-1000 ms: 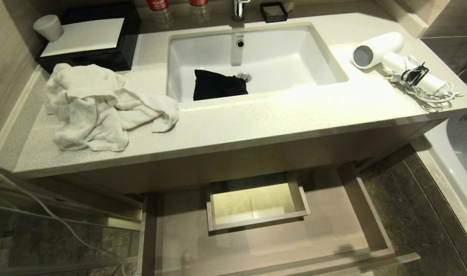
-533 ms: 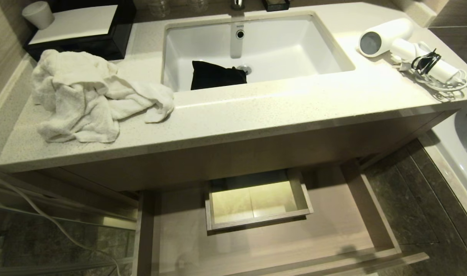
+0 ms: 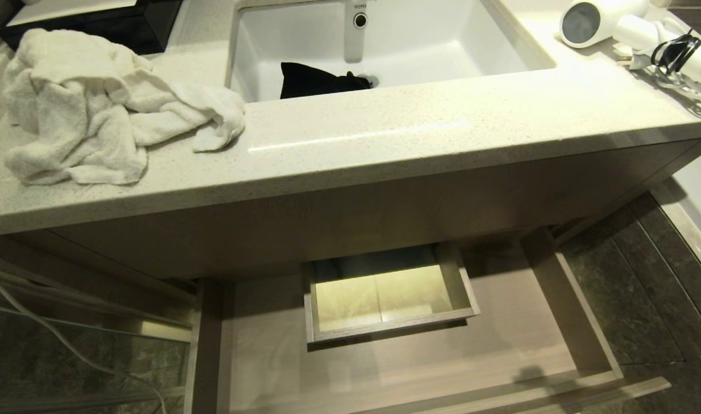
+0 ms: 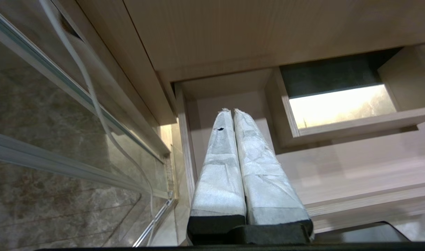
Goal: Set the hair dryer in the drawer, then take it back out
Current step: Close the drawer
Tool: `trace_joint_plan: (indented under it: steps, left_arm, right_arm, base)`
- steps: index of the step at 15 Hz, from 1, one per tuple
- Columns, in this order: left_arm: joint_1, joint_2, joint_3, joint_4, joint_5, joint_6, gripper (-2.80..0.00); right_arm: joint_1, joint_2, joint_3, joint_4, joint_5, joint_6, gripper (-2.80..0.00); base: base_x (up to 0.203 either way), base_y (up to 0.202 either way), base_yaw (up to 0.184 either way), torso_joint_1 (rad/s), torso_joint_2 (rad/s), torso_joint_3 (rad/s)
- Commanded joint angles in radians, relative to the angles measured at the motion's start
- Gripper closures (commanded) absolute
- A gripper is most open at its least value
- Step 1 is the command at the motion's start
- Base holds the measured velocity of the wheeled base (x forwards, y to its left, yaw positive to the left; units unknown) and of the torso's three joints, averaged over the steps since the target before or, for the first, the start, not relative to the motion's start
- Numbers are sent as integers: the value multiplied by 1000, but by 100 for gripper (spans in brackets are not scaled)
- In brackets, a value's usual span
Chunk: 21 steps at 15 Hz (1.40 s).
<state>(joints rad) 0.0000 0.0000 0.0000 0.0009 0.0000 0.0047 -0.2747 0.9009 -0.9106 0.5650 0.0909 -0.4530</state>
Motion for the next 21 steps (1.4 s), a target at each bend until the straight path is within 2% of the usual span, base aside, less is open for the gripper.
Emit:
trace_joint_plan:
  steps: [1,8,18,21]
  left_arm:
    - [0,0,2,1,0,0,0]
    - [0,0,2,1,0,0,0]
    - [0,0,1,1,0,0,0]
    - [0,0,2,1,0,0,0]
  right_arm:
    - [0,-8,9,4,1,-3,0]
    - [2,-13,16,4,4,-8,0]
    - [12,-11,32,4,3,-15,0]
    - [15,-20,46,6,4,-16,0]
  base:
    - [0,0,0,-214,547,332]
    - [0,0,0,-154,421,260]
    - [0,0,0,-14,17,6]
    - [0,0,0,-296,51,-251]
